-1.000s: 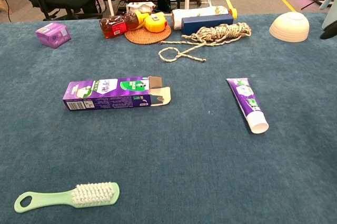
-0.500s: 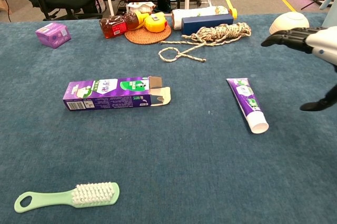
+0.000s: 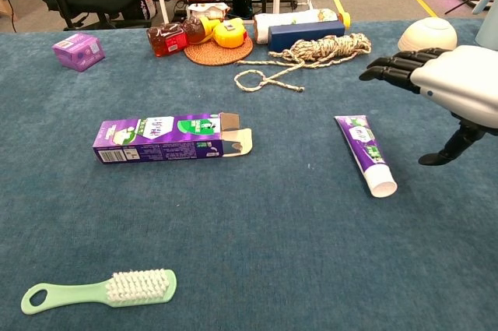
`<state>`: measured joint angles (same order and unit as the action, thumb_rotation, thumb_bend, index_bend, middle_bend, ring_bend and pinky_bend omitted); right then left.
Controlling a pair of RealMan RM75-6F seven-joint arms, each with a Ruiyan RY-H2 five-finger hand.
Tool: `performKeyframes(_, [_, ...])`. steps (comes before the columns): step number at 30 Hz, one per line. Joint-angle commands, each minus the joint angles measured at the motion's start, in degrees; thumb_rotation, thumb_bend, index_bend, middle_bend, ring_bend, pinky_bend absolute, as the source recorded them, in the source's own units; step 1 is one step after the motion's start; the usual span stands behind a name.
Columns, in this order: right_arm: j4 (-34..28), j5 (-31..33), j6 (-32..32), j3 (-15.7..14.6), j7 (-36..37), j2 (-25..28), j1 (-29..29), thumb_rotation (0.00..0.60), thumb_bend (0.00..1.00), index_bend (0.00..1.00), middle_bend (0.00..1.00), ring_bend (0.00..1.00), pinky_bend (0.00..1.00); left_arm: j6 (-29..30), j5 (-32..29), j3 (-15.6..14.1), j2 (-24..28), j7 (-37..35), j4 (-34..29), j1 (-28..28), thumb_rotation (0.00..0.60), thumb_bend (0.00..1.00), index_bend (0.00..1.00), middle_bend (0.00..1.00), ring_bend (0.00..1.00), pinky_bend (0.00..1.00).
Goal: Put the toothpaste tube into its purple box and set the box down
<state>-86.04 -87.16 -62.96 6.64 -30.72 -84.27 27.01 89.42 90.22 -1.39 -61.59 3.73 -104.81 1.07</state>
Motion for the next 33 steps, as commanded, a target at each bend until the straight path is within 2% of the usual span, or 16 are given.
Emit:
performKeyframes(1, [0.75, 0.89, 0.62, -0.03, -0.64, -0.54, 0.53, 0.600, 0.00, 0.06, 0.04, 0.07, 0.10, -0.10, -0.07, 0.03, 0.06, -0.11, -0.01, -0.04, 0.600, 0.07, 0.00, 0.00, 0.00, 0.16])
performKeyframes(22, [2.64, 1.54, 1.69, -2.60, -4.65, -6.18, 2.16, 0.600, 0.00, 0.06, 0.04, 0.08, 0.10, -0.38, -0.30, -0.01, 0.92, -1.58, -0.31, -0.05, 0.600, 0.06, 0.00, 0.00, 0.00, 0.16])
performKeyframes(27, [2.79, 2.71, 2.26, -1.66, -5.09, -8.89, 3.24, 0.600, 0.00, 0.06, 0.04, 0.09, 0.10, -0.81, -0.46, -0.03, 1.13, -1.95, -0.31, -0.22, 0.600, 0.06, 0.00, 0.00, 0.00, 0.16])
performKeyframes(33, [1.62, 6.06, 4.03, 2.00, -9.24, -13.30, 6.69, 0.600, 0.00, 0.06, 0.04, 0.09, 0.10, -0.97, -0.42, 0.01, 1.28, -2.37, -0.21, -0.35, 0.600, 0.06, 0.00, 0.00, 0.00, 0.16])
